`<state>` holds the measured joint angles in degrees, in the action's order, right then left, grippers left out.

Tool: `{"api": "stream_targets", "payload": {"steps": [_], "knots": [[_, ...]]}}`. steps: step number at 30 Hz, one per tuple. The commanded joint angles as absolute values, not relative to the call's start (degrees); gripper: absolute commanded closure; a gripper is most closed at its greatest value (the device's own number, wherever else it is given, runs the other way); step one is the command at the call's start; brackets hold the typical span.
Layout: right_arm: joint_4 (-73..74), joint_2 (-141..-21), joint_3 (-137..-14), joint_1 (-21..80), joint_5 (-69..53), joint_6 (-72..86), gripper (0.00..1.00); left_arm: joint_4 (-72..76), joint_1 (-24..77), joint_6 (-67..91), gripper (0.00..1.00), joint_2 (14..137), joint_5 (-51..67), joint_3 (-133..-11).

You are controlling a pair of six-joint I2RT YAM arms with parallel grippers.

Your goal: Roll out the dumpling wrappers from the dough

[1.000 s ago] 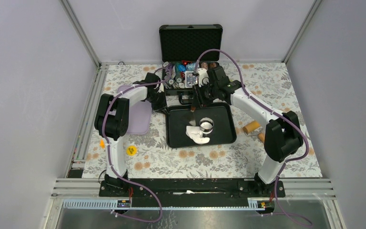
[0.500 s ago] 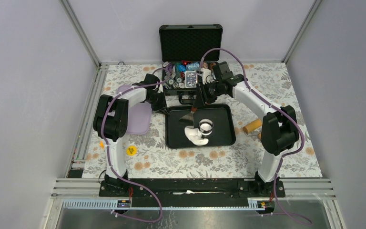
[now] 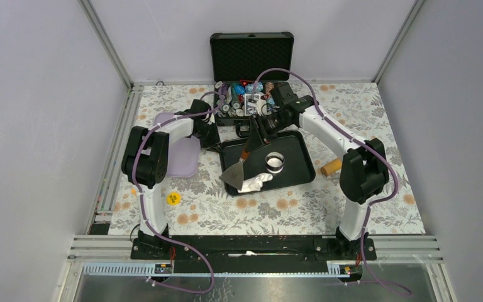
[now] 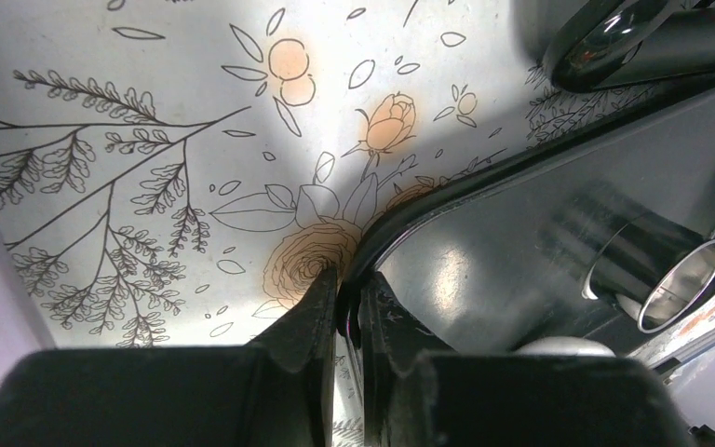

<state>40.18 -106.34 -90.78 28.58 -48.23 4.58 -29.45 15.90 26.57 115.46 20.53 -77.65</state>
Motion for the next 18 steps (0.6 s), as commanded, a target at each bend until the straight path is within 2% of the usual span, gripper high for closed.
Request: {"api": "stream_targets", "payload": {"steps": [1,10,18], "knots": [[40.32,-107.30,-96.55,30.66,-52.75,6.63,1.00,-29.02,16.60,29.22,1.00,115.37,16.07,-76.24],[39.94,-103.38,-103.07,29.05,-45.46,3.29,1.00,-28.30,16.79,28.60,1.00,115.70,18.11,-76.02],[53.87,-96.48,-98.36,25.79,-36.07,-16.36,1.00,-28.04,16.79,28.32,1.00,115.92,19.36,-76.04]]}}
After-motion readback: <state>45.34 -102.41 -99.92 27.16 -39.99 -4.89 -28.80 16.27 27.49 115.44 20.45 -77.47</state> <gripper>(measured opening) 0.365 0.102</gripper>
